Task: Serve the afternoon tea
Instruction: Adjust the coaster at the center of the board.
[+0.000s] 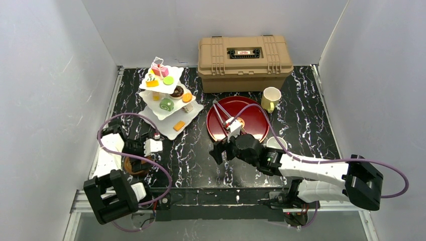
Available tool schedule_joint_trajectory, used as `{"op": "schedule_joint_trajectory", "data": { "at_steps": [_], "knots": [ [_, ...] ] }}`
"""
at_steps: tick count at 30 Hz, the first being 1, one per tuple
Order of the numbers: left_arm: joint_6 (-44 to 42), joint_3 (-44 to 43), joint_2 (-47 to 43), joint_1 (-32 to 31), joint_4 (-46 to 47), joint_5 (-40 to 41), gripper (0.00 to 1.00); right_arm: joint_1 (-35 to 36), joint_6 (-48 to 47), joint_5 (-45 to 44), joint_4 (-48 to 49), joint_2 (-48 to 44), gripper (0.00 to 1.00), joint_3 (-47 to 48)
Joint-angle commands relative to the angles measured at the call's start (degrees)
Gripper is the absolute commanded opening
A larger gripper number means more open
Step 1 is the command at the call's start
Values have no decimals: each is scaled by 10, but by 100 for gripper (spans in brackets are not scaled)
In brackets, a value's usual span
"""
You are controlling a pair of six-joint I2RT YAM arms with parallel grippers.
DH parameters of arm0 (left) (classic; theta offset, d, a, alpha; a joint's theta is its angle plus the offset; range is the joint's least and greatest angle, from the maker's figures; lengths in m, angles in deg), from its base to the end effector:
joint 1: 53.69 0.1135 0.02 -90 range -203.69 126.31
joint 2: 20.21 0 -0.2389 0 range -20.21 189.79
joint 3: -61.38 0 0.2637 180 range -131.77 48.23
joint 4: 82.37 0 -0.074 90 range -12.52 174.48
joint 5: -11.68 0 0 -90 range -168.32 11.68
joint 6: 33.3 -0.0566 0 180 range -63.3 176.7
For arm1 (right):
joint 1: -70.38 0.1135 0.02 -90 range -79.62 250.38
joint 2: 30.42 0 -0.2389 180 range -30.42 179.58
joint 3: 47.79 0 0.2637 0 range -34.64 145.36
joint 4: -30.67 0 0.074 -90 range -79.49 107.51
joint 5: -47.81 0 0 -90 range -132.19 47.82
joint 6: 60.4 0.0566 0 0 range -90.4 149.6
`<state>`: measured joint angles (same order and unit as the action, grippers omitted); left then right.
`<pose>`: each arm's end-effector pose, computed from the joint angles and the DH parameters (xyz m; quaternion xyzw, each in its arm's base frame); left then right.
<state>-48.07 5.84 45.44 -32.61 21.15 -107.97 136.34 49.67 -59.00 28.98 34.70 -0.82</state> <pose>0.1859 0.0416 0.1619 0.6503 0.7148 -0.0908 0.2408 0.1333 0.2588 0.2046 -0.2382 0.7783 0.3004 0.4973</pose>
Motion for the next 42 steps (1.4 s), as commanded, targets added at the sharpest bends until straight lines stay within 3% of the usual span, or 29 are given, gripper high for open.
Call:
{"op": "schedule_joint_trajectory", "data": {
  "at_steps": [1,5,13,20,26,28,33,37,39,42],
  "knots": [
    [52,-20,11,-11,-4,-23,90,-4,11,-15,27,6,98,10],
    [109,-48,12,-11,-7,-11,97,-5,12,-12,26,8,98,9],
    [5,-70,73,37,-41,111,98,-6,9,-15,32,6,98,9],
    [49,-42,89,19,42,70,98,-8,7,-19,30,-3,98,4],
    [49,-9,99,0,60,72,97,-11,12,-24,30,-7,98,-4],
    [53,-4,100,-3,66,72,89,-11,14,-26,30,-7,98,-3],
    [63,-12,112,-5,69,89,56,-14,13,-33,29,-10,98,-2],
    [59,-29,88,-8,61,72,37,-16,13,-36,28,-13,98,-1],
    [66,-53,68,-20,45,48,30,-16,14,-37,29,-14,98,-1],
    [94,-92,47,-56,9,16,28,-17,13,-39,29,-13,98,-1]
  ]
}}
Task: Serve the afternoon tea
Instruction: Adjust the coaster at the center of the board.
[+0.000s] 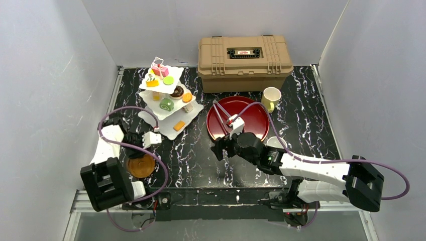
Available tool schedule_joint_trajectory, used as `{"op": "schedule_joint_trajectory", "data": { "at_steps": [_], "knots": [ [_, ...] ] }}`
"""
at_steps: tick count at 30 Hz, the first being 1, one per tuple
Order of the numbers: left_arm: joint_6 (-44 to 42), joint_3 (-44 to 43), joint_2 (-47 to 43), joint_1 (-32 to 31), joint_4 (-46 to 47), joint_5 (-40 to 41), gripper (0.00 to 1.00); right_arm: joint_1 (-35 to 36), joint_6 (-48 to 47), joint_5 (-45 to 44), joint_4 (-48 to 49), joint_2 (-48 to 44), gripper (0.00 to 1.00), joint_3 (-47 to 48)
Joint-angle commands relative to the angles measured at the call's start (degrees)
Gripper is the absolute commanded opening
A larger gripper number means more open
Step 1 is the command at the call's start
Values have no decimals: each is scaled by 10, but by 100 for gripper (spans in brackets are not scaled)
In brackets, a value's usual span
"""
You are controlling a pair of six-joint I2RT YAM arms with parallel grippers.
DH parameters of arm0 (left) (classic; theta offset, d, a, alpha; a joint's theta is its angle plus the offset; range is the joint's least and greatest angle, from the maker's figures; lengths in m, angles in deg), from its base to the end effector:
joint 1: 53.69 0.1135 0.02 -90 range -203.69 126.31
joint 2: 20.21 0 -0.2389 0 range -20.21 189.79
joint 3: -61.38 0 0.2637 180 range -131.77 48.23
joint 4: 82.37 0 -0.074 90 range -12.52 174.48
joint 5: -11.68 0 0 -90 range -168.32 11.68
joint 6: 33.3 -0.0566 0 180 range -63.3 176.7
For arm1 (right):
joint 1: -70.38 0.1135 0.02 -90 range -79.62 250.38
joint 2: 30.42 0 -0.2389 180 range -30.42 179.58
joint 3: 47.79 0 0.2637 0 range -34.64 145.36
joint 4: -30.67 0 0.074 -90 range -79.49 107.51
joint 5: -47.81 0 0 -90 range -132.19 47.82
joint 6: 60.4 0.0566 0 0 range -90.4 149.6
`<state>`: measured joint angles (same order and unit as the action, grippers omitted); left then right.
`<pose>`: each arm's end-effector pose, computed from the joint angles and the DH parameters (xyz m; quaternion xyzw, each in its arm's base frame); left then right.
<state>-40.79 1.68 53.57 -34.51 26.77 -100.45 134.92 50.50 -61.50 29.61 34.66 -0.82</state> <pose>0.2150 0.0522 0.1528 0.6256 0.7549 -0.0638 0.1859 0.1417 0.2541 0.2063 -0.2084 0.7820 0.2872 0.5124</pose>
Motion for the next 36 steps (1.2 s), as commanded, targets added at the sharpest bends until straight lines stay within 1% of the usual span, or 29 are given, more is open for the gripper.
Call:
{"op": "schedule_joint_trajectory", "data": {
  "at_steps": [1,6,10,12,14,16,19,22,24,27,30,33,36],
  "knots": [
    [30,-60,-39,-53,-58,-66,28,-4,3,-16,24,-13,99,-1],
    [89,-73,-54,-138,-69,-95,29,-5,2,-19,20,-16,98,-1],
    [121,-71,-44,-197,-68,-96,28,-6,5,-18,17,-25,98,-9],
    [129,-77,-40,-202,-67,-80,33,-6,7,-11,17,-25,98,-11],
    [142,-85,-33,-197,-62,-47,44,-6,11,4,31,-16,98,-15],
    [129,-97,-29,-140,-64,-47,51,-6,20,26,62,6,98,-17],
    [114,-126,-6,-58,-65,-49,58,-6,34,75,110,67,99,1],
    [89,-160,27,31,-83,-51,61,-6,52,146,166,162,98,52],
    [62,-162,35,79,-92,-54,61,-6,74,204,206,250,98,97],
    [7,-128,24,128,-82,-33,61,-2,113,292,249,362,97,187],
    [-44,-98,22,173,-61,-15,60,8,140,327,273,437,97,248],
    [-67,-92,42,204,-34,5,59,9,159,330,298,468,97,275],
    [-84,-62,49,212,19,14,57,9,164,331,299,478,97,288]
  ]
}}
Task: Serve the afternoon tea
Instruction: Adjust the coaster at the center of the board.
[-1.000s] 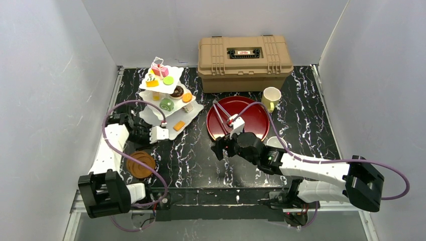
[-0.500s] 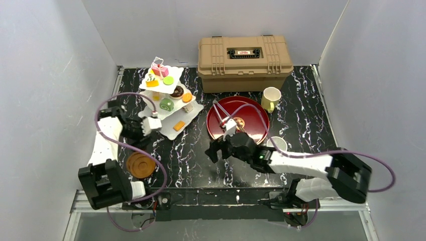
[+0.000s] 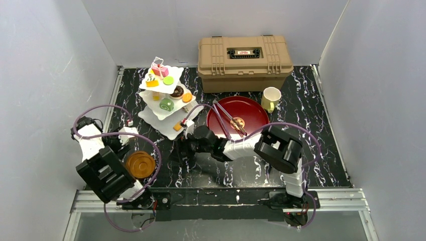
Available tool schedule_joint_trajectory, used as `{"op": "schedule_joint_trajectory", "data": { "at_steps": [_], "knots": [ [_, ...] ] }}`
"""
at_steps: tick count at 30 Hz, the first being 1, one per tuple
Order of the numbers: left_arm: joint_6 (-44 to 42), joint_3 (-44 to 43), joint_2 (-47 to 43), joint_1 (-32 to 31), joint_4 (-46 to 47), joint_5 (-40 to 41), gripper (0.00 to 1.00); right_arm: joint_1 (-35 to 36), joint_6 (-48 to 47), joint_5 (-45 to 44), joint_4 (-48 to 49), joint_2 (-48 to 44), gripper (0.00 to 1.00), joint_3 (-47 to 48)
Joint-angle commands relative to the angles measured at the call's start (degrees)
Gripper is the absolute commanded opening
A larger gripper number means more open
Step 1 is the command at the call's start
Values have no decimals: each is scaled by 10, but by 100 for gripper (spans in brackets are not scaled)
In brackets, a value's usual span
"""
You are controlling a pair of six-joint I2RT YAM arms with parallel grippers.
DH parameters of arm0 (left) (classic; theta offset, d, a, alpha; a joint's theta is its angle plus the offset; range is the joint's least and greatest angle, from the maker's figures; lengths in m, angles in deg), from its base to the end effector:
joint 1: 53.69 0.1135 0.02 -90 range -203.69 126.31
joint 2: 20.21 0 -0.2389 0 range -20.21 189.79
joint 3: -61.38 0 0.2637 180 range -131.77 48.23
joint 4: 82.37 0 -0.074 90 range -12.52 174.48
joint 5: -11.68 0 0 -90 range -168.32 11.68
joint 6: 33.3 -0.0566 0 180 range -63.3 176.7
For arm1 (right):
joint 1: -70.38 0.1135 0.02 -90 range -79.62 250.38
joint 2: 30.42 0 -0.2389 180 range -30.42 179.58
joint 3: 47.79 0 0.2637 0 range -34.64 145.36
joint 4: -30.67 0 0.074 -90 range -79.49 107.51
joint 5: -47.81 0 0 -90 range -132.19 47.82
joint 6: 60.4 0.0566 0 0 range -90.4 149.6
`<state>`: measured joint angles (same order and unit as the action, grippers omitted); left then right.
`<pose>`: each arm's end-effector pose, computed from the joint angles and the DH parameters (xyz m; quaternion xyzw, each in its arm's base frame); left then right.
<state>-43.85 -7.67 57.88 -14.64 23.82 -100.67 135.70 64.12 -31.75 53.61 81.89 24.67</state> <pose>0.2053 0.1388 0.1805 0.5110 0.8353 -0.0094 0.2027 0.1732 0.4015 0.1278 -0.2647 0.7569 0.5008 0.3259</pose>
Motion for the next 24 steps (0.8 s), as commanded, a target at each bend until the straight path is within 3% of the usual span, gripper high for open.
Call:
{"op": "schedule_joint_trajectory", "data": {
  "at_steps": [1,8,15,24],
  "knots": [
    [-65,48,0,13,66,12,57,2,28,30,59,3,97,30],
    [-80,170,-38,-18,159,-23,59,-17,18,-27,58,-71,98,-40],
    [-8,158,-15,-86,156,-31,53,-69,43,-47,71,-148,98,-115],
    [89,161,-26,-225,140,-51,52,-70,62,14,94,-126,98,-156]
  ]
}}
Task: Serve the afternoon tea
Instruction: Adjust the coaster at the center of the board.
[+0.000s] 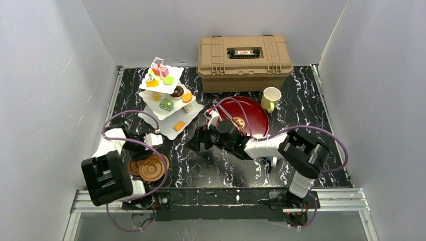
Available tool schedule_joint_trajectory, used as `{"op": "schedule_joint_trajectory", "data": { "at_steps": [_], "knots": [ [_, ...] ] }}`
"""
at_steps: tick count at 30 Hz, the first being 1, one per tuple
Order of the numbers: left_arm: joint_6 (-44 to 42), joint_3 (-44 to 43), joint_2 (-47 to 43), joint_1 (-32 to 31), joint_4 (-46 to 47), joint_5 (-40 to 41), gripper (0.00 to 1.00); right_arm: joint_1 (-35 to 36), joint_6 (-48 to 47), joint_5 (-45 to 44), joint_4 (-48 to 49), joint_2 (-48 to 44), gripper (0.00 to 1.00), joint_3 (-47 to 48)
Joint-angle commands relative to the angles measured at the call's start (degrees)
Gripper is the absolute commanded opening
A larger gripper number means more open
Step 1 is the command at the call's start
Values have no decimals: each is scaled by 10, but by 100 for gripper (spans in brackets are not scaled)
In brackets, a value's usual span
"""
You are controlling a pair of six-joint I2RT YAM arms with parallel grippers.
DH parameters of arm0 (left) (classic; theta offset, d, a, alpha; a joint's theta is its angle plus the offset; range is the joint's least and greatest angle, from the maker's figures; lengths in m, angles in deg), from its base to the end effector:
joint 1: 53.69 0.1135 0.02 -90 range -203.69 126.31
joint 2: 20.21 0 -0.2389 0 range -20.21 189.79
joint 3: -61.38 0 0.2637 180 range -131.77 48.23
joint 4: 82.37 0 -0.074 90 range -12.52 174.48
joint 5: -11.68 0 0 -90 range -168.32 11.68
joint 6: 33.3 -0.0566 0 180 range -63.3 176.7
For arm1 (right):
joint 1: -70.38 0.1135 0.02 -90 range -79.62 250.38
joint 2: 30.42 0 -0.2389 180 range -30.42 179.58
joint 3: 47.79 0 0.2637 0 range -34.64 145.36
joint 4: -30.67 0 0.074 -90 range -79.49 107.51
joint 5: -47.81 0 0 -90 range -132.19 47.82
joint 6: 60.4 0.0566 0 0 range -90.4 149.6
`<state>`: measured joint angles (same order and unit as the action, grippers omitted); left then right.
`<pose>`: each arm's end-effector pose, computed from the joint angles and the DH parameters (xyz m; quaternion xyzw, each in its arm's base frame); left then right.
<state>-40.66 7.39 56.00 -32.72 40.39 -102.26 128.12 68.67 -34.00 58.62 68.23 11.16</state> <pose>0.2231 0.0609 0.1222 0.6173 0.7538 -0.0287 0.2234 0.1993 0.3308 0.1548 -0.1700 0.7562 0.5075 0.3764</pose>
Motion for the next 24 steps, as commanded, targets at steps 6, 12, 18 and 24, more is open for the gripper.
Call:
{"op": "schedule_joint_trajectory", "data": {
  "at_steps": [6,12,18,24],
  "knots": [
    [121,-25,0,-84,-31,-56,52,38,-4,50,22,50,98,10],
    [135,-118,-1,-55,-57,-50,56,60,-20,62,8,86,98,54],
    [-14,-147,14,27,-156,-11,57,94,-59,58,-31,124,98,118],
    [-100,-78,-22,67,-196,-8,57,129,-87,36,-67,174,98,184]
  ]
}}
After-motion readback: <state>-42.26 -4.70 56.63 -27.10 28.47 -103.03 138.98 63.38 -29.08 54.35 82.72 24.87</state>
